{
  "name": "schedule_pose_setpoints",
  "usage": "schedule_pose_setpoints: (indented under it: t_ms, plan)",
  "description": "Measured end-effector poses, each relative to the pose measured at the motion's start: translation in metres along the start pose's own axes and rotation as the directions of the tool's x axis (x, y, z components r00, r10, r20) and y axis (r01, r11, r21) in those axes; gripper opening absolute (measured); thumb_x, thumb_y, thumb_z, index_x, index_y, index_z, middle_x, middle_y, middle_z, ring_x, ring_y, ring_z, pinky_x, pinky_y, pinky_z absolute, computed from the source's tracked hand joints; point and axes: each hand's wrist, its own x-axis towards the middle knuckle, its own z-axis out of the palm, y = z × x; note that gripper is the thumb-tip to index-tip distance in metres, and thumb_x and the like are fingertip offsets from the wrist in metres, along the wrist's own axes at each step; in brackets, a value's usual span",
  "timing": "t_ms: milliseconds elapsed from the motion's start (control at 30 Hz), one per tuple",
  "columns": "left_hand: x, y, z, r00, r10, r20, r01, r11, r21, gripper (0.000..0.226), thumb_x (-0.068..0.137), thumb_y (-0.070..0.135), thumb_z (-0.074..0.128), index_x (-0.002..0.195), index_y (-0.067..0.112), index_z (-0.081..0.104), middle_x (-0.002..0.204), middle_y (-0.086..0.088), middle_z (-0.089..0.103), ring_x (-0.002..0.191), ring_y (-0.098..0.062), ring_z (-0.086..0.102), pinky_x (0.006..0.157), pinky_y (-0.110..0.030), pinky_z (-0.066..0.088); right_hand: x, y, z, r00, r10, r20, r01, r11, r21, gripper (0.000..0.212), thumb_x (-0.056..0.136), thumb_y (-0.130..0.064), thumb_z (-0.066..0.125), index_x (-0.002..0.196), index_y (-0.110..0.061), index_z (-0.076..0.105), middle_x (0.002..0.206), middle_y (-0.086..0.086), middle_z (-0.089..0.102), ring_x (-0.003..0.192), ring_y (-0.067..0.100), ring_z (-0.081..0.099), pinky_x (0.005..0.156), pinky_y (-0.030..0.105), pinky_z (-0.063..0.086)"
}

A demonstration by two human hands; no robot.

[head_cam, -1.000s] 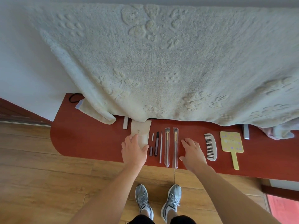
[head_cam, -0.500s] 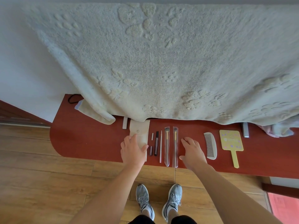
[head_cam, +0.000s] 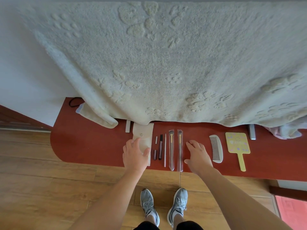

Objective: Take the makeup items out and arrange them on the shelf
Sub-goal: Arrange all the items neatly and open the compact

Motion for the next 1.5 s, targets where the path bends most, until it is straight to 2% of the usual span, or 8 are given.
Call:
schedule_pose_setpoints:
  t_ms: [467,700,900,1067,1233,1500]
  plan:
    - [0.001,0.003,0.002,1.000,-0.017,0.000,0.017,1.000,0.025,0.058,0.087,0.050,0.067,0.136,0.026,0.048,0.133,-0.002,0.048,0.118,-0.022,0.049,0.089,-0.037,0.053,0.000,0.000,0.001,1.000,0.003,-0.001,-0.003,1.000,0.008,0.077,0.089,-0.032,0.068,0.152,-0.024,0.025,0.157,-0.007,0.023,0.145,0.020,0.018,0.114,0.037,0.032]
    - [0.005,0.002,0.001,1.000,-0.024,0.005,0.024,0.999,0.024,0.054,0.084,0.051,0.068,0.129,0.026,0.053,0.126,-0.001,0.050,0.110,-0.021,0.051,0.081,-0.036,0.056,-0.001,0.000,0.001,1.000,-0.003,-0.004,0.003,1.000,0.016,0.077,0.089,-0.030,0.069,0.152,-0.022,0.026,0.157,-0.007,0.023,0.144,0.019,0.018,0.113,0.036,0.034]
    - [0.005,0.003,-0.001,1.000,-0.026,0.007,0.025,1.000,0.016,0.051,0.084,0.050,0.067,0.127,0.026,0.054,0.124,-0.001,0.050,0.108,-0.020,0.051,0.080,-0.036,0.056,-0.001,0.000,-0.001,1.000,-0.005,-0.002,0.006,1.000,0.010,0.077,0.089,-0.031,0.068,0.152,-0.023,0.025,0.157,-0.007,0.023,0.144,0.020,0.018,0.114,0.037,0.033]
    - [0.009,0.002,-0.006,0.999,-0.034,0.036,0.034,0.999,-0.008,0.043,0.083,0.043,0.068,0.121,0.026,0.056,0.115,0.003,0.048,0.097,-0.013,0.044,0.070,-0.031,0.055,-0.002,-0.001,-0.002,1.000,-0.007,-0.003,0.007,1.000,0.001,0.077,0.089,-0.030,0.069,0.152,-0.021,0.026,0.157,-0.005,0.024,0.144,0.020,0.019,0.115,0.036,0.031]
    - [0.014,-0.002,-0.012,0.995,-0.001,0.100,0.003,1.000,-0.019,0.043,0.084,0.038,0.067,0.124,0.028,0.055,0.114,0.004,0.046,0.097,-0.012,0.042,0.063,-0.025,0.048,-0.002,-0.002,-0.002,1.000,0.003,-0.012,-0.003,1.000,-0.003,0.077,0.087,-0.029,0.070,0.152,-0.021,0.029,0.157,-0.005,0.025,0.143,0.020,0.020,0.115,0.035,0.030]
    - [0.019,-0.003,-0.016,0.994,0.061,0.090,-0.068,0.994,0.081,0.041,0.084,0.042,0.066,0.122,0.028,0.056,0.109,0.004,0.051,0.095,-0.015,0.049,0.070,-0.031,0.054,-0.002,-0.003,0.002,1.000,0.019,-0.014,-0.019,1.000,-0.001,0.077,0.087,-0.028,0.071,0.152,-0.022,0.029,0.156,-0.007,0.026,0.144,0.019,0.019,0.114,0.035,0.034]
